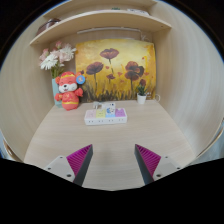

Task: Unplug charger

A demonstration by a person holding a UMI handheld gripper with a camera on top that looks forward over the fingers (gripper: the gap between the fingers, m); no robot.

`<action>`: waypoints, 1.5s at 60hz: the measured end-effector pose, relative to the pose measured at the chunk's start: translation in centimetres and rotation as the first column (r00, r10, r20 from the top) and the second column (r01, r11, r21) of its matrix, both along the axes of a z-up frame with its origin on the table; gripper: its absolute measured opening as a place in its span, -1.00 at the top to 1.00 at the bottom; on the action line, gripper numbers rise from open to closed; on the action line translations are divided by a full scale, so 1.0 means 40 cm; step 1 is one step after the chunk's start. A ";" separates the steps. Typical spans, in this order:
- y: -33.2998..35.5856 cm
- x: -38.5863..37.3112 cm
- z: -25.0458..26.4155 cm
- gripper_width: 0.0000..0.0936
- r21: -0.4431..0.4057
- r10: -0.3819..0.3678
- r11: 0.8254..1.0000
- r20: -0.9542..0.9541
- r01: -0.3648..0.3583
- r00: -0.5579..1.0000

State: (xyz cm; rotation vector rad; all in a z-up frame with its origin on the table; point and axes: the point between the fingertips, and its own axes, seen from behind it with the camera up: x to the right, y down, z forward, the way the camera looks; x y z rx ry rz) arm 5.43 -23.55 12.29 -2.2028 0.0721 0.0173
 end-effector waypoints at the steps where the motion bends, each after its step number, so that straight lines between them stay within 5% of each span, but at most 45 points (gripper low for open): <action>1: 0.002 -0.001 -0.001 -0.82 0.002 0.001 1.000 0.001 -0.001 1.000; 16: 0.182 0.118 0.103 -0.81 0.025 -0.016 1.000 0.056 0.015 0.998; 23: 0.233 0.206 0.159 -0.48 0.058 -0.047 0.997 0.076 0.043 0.996; 29: 0.226 0.275 0.190 0.23 0.074 -0.033 0.997 0.090 0.027 0.995; 47: 0.115 0.467 0.325 0.68 0.072 -0.032 0.997 0.036 0.029 0.999; 54: 0.110 0.544 0.404 0.73 -0.021 0.001 1.000 -0.017 -0.001 1.000; 57: 0.150 0.606 0.603 0.72 0.114 -0.015 0.993 -0.084 0.024 0.996; 62: 0.209 0.747 0.898 0.73 0.331 -0.029 0.943 -0.001 0.028 1.000; 64: 0.219 0.782 0.952 0.73 0.361 -0.027 0.932 -0.004 0.027 1.000; 68: 0.216 0.900 1.017 0.73 0.342 -0.030 0.939 -0.019 0.034 0.999; 71: 0.188 1.029 1.007 0.73 0.295 -0.045 0.955 0.006 0.042 0.999; 79: 0.104 1.206 0.586 0.73 0.063 -0.039 0.997 0.019 0.037 0.999; 86: 0.053 1.175 0.310 0.73 -0.075 -0.018 0.997 0.021 0.019 1.000; 90: 0.021 1.174 0.269 0.70 -0.118 -0.010 0.993 0.012 0.011 1.000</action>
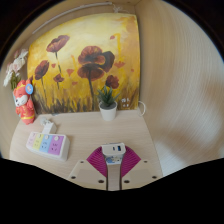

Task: Unplug charger

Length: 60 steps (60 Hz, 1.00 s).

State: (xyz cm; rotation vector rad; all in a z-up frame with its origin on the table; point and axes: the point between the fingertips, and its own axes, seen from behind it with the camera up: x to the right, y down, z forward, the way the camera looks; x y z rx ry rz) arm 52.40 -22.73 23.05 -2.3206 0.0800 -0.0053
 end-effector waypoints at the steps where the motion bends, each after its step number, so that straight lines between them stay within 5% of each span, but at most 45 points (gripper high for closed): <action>1: -0.005 0.002 -0.021 0.70 -0.011 -0.002 1.000 -0.008 0.002 1.000; 14: 0.004 0.033 -0.088 0.29 -0.023 -0.024 0.999 -0.046 0.023 0.999; 22: 0.001 0.035 0.038 -0.39 0.015 -0.050 0.999 -0.012 0.050 0.999; 27: 0.002 0.015 0.157 -0.63 0.095 -0.040 0.995 0.011 0.039 0.999; 45: -0.242 -0.197 0.623 -0.74 0.325 0.000 0.946 -0.007 0.002 1.000; 54: -0.447 -0.345 0.661 -0.74 0.341 0.028 0.939 0.009 -0.030 1.000; 60: -0.574 -0.442 0.627 -0.74 0.306 0.058 0.950 0.018 -0.061 0.998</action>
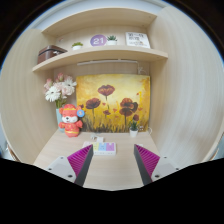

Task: Unplug charger

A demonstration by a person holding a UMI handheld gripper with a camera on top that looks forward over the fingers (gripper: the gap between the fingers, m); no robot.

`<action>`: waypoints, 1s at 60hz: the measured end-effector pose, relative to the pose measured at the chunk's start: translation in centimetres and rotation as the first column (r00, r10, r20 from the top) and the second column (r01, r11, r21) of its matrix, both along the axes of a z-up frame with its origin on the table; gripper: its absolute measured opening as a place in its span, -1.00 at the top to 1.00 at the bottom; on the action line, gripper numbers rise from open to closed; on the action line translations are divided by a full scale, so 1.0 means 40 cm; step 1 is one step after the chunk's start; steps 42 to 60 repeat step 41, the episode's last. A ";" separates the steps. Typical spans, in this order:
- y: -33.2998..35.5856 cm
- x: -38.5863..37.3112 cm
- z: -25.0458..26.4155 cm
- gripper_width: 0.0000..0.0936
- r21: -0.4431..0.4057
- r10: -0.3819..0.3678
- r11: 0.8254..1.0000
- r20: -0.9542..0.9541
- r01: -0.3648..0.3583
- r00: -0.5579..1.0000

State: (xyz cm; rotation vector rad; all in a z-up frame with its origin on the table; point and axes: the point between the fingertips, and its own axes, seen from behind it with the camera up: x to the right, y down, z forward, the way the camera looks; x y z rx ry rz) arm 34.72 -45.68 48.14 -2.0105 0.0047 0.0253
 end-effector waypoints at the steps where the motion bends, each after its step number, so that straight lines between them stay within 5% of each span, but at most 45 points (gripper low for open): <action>1: -0.018 -0.015 -0.007 -0.74 -0.008 0.007 1.000 -0.001 -0.007 1.000; 19: -0.216 -0.168 -0.031 -0.79 -0.052 0.071 0.996 -0.019 -0.072 0.997; 60: -0.273 -0.151 -0.051 -0.77 -0.092 0.044 0.995 0.006 -0.043 0.999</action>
